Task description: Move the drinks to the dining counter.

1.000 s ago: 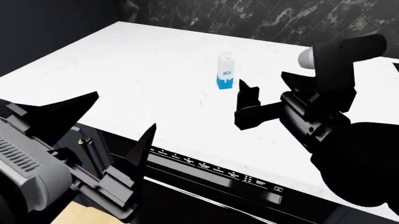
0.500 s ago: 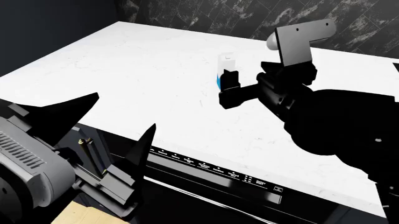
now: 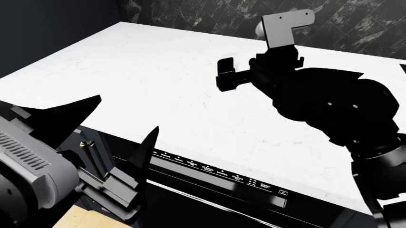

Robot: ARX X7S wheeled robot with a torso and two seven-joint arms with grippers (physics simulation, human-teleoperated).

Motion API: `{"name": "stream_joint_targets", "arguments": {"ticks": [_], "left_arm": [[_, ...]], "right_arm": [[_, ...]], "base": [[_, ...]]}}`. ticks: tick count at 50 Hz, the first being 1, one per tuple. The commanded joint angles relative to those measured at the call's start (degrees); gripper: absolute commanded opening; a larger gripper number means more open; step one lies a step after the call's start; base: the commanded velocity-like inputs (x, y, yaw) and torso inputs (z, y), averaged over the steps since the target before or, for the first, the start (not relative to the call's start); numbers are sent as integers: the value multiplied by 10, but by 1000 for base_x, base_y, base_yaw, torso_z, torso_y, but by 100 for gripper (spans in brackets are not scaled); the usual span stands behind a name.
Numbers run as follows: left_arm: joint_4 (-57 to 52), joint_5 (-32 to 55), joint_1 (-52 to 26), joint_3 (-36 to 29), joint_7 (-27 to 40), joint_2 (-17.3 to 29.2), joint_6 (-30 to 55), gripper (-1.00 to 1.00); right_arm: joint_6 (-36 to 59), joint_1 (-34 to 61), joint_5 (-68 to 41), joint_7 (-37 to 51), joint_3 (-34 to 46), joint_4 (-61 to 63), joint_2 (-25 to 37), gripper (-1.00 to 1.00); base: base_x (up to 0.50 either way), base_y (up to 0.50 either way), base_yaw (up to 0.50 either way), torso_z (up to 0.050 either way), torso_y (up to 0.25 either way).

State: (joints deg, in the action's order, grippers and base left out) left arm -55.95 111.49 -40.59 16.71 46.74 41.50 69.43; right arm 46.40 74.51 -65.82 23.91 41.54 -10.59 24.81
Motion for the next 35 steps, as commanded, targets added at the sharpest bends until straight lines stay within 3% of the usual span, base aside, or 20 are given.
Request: {"name": "stream_joint_targets", "arguments": {"ticks": [1,18,29,35], "left_arm": [[1,-5,3,1,-3,-2,4,100],[4,-25,18,10,-19,-13,15,100],[2,-25,25,17,-23,-11,16,100],[3,-26,26,18,-23,-10,16,100]], "right_arm": [[-34,35,56,-65,30,-123,-45,100],[-111,84,129,-171,70,-360,-133,100],[-221,141,184,-289,90,-642,-240,100],[-218,135,217,-296,59,-644,-246,100]], "base": [[0,0,0,0,0],[0,0,0,0,0],[0,0,0,0,0],[0,0,0,0,0]]}}
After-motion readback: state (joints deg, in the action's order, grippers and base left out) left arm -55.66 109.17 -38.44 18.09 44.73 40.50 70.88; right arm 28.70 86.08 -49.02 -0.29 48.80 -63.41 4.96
